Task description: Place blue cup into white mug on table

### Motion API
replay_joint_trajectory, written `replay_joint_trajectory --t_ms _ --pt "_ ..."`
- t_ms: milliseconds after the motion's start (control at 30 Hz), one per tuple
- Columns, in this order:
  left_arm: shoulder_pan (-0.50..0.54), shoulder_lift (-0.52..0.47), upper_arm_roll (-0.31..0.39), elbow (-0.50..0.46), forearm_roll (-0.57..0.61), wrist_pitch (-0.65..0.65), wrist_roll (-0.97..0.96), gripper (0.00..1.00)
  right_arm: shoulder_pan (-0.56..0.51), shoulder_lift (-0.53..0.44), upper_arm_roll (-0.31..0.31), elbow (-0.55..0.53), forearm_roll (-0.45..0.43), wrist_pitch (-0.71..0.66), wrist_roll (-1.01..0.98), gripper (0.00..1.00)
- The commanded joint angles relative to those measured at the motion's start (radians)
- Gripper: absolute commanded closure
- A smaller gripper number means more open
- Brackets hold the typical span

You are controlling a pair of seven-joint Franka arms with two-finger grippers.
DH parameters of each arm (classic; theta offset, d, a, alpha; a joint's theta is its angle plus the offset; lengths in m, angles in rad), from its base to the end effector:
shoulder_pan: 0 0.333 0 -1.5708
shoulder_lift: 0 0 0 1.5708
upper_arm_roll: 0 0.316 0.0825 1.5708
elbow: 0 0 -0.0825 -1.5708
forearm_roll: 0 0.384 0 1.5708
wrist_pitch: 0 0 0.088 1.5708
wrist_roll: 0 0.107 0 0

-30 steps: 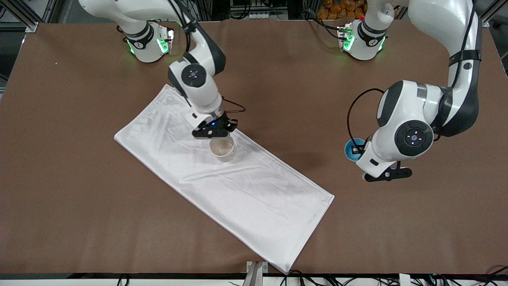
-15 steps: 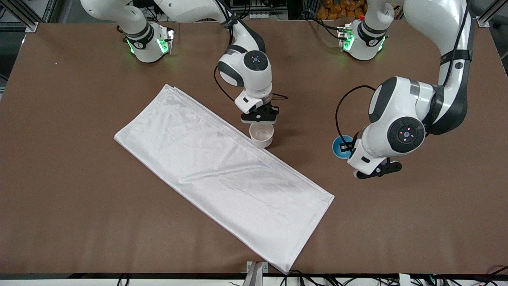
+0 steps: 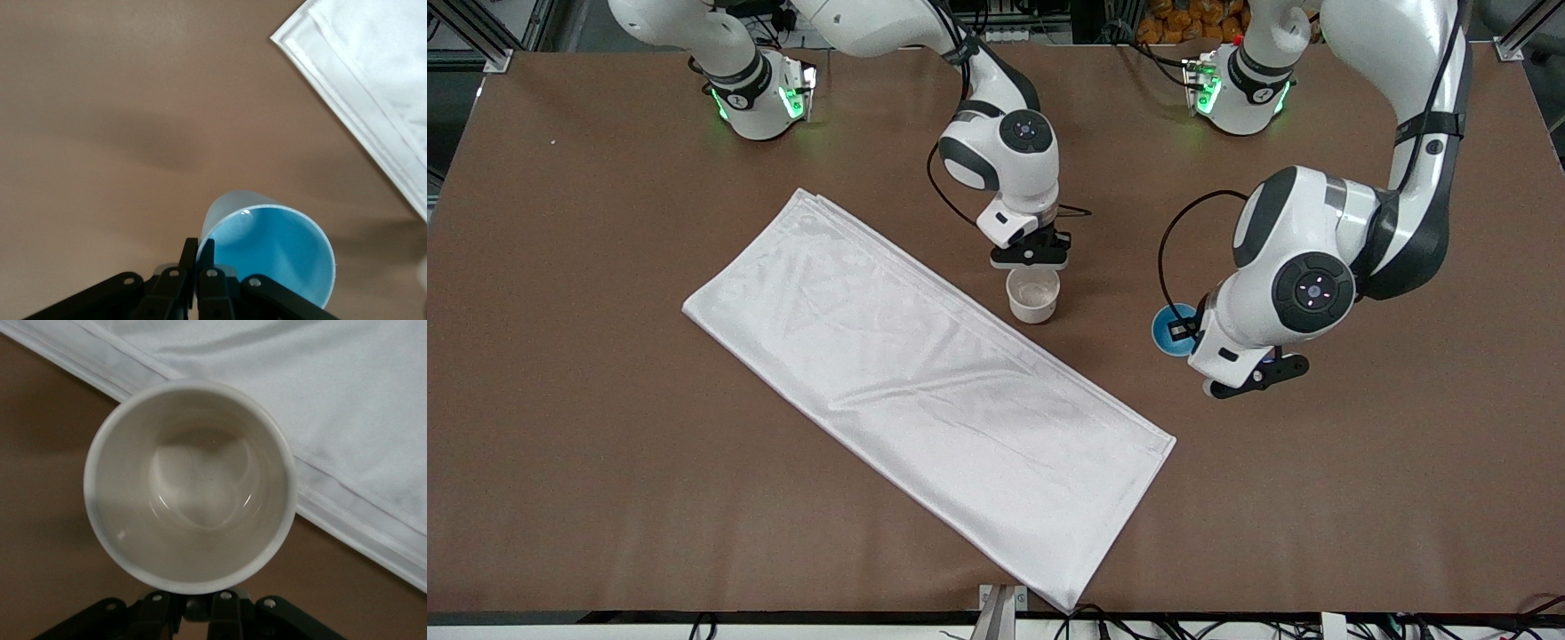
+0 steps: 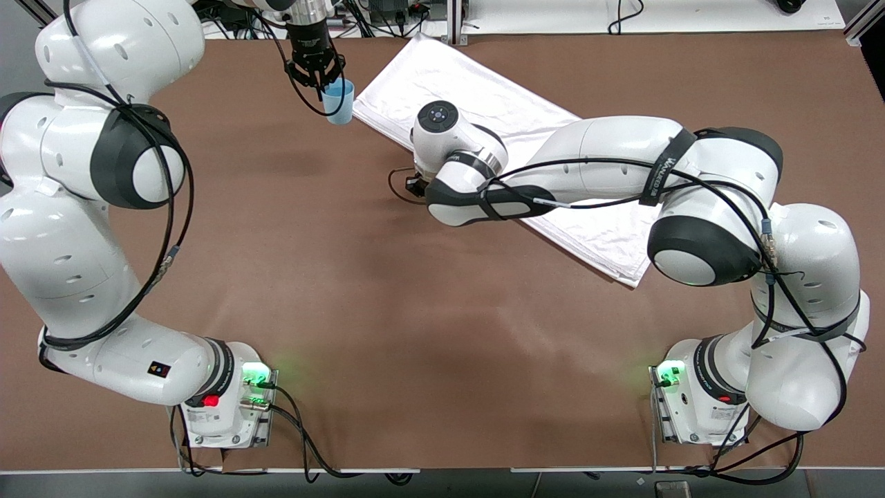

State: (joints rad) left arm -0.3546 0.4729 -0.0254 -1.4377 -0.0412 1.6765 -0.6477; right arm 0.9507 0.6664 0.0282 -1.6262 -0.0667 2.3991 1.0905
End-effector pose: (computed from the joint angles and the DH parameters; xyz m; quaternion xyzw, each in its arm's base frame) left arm 0.6196 -0.2489 0.4022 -0.9832 -0.1377 0.1144 0.0347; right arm 0.3942 0.5807 0.2417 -0.9978 0.0359 -0.0404 0.0381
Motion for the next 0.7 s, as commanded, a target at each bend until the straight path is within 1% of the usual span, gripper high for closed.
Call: replay_joint_trajectory --t_ms 0,33,67,100,133,167,200,500,667 --pt "-0.012 -0.004 -0.001 -0.007 -0.025 0.029 -0.043 1.00 0.020 0.016 -0.007 0.029 -0.025 -0.012 0.032 1.00" --pt "-0.012 -0.004 -0.001 -0.007 -0.025 0.031 -0.043 1.00 0.023 0.018 -0.007 0.029 -0.025 -0.012 0.032 1.00" --pt "-0.012 -0.002 -0.001 -0.007 -0.025 0.032 -0.044 1.00 0.025 0.018 -0.007 0.029 -0.025 -0.012 0.032 0.95" --pt "-0.014 -0.002 -0.001 -0.007 -0.025 0.032 -0.046 1.00 0.025 0.019 -0.007 0.029 -0.025 -0.012 0.032 0.77" --pt "-0.017 -0.002 -0.001 -0.007 -0.025 0.032 -0.050 1.00 0.025 0.021 -0.007 0.028 -0.025 -0.011 0.034 0.44" --pt "-0.021 -0.002 -0.001 -0.007 -0.025 0.032 -0.052 1.00 0.025 0.022 -0.007 0.029 -0.024 -0.011 0.035 0.08" --pt "-0.023 -0.002 -0.001 -0.007 -0.025 0.032 -0.052 1.00 0.025 0.021 -0.007 0.028 -0.025 -0.011 0.035 0.00" --pt "-0.024 -0.002 -0.001 -0.007 -0.026 0.034 -0.053 1.00 0.014 -0.008 -0.007 0.031 -0.018 -0.025 0.029 0.00" --pt "-0.040 0.003 -0.001 -0.009 -0.066 0.045 -0.092 1.00 0.010 -0.050 -0.010 0.032 -0.018 -0.044 0.022 0.00"
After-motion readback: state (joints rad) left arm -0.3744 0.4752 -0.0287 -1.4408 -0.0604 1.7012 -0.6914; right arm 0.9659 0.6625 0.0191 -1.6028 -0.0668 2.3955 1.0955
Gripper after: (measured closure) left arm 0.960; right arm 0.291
